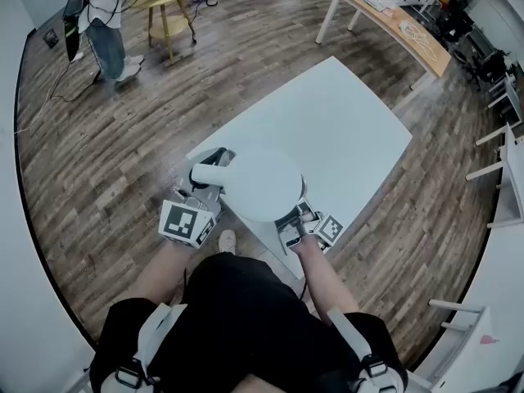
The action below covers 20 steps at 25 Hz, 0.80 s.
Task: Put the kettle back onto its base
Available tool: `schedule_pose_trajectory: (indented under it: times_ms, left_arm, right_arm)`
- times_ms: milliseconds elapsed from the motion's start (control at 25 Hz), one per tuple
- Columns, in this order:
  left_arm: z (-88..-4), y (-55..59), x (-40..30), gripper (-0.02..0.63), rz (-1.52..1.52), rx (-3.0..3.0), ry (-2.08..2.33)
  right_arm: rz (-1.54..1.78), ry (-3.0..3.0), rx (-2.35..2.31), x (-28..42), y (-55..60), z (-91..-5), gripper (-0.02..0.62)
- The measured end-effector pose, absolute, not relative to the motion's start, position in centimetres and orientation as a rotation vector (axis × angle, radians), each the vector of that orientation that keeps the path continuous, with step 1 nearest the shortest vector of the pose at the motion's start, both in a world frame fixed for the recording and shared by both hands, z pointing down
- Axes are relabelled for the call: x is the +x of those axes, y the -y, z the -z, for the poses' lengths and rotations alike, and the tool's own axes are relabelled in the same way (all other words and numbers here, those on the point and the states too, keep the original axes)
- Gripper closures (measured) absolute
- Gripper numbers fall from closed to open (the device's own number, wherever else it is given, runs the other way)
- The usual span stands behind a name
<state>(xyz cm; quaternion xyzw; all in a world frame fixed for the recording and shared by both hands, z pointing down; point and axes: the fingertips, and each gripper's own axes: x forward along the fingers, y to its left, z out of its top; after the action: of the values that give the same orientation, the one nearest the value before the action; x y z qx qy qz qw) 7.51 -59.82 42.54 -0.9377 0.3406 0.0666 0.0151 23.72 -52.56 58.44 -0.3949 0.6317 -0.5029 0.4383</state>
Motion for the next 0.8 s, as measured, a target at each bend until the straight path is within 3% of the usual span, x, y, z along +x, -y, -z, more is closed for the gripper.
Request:
schedule_pose_trajectory:
  times_ms: [120,400,800]
  left_arm:
    - [-43.1,60.9,8.2,0.607,-0.177,-2.909,-1.040]
    - [-46.3,63.4,9.1,0.607,-0.094,-2.923,-1.029]
    - [-50.2,67.0,11.4,0.607,-0.103,-3.012,-0.950]
  right_arm:
    - [1.159,-1.597,-1.123,26.1,53.2,-57.8,0.394]
    - [0.957,-1.711,-1.311,28.8,55.8,-54.0,0.527]
    - [0.972,-1.651,-1.360,28.1,58.5,-54.9,0.569]
